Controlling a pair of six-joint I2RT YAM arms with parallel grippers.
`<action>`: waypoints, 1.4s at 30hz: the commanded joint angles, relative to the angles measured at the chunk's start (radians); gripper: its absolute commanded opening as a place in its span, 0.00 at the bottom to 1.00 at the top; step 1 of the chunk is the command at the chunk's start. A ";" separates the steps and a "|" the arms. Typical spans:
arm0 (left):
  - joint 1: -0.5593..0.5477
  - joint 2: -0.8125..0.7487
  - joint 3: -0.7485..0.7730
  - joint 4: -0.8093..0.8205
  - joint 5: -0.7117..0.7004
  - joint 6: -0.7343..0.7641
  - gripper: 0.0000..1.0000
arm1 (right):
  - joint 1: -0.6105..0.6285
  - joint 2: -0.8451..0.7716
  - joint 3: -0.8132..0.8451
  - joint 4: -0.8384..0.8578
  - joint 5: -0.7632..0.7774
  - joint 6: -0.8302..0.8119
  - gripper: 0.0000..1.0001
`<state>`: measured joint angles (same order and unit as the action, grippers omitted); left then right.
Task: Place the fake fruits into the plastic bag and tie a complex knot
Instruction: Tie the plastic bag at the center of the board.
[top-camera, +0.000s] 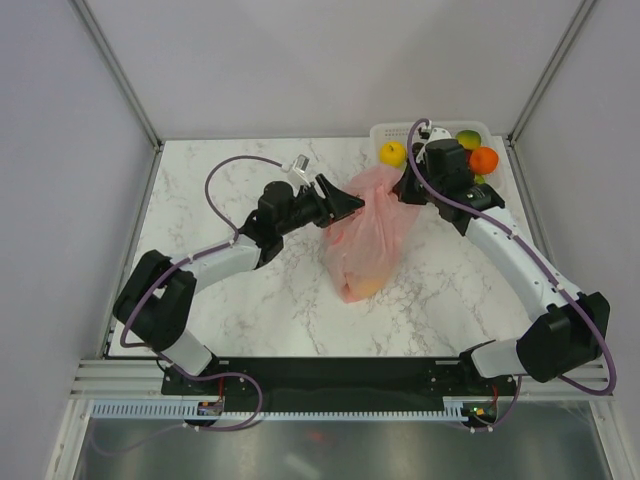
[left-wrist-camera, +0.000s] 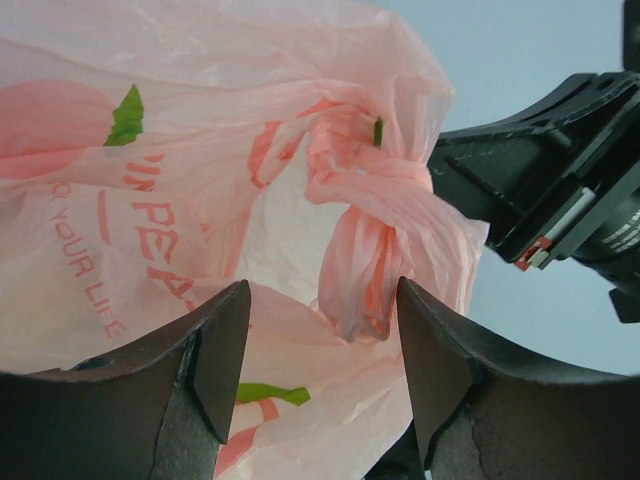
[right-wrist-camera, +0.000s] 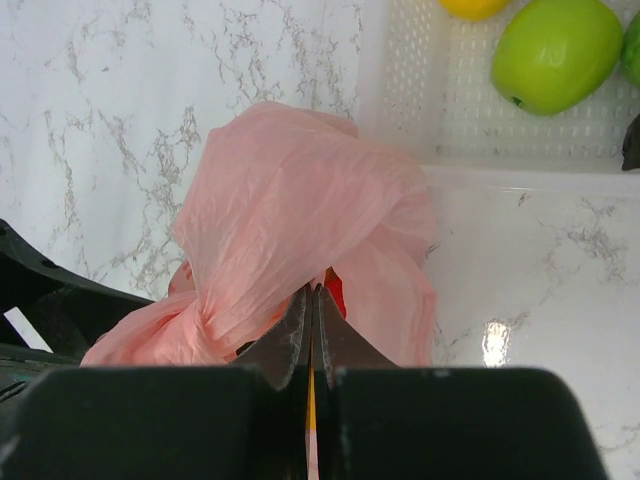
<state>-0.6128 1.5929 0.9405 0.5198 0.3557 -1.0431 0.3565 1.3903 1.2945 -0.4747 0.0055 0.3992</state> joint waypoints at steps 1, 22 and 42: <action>-0.002 -0.007 -0.026 0.150 -0.038 -0.080 0.68 | 0.015 -0.027 -0.017 0.048 -0.035 0.039 0.00; -0.002 -0.014 -0.071 0.269 -0.054 -0.143 0.44 | 0.029 -0.022 -0.032 0.059 -0.045 0.064 0.00; 0.030 -0.010 0.164 -0.119 0.081 0.210 0.02 | 0.029 -0.066 -0.049 0.080 0.008 -0.002 0.00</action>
<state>-0.5976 1.5887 1.0424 0.4862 0.3695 -0.9607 0.3805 1.3827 1.2629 -0.4431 -0.0250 0.4171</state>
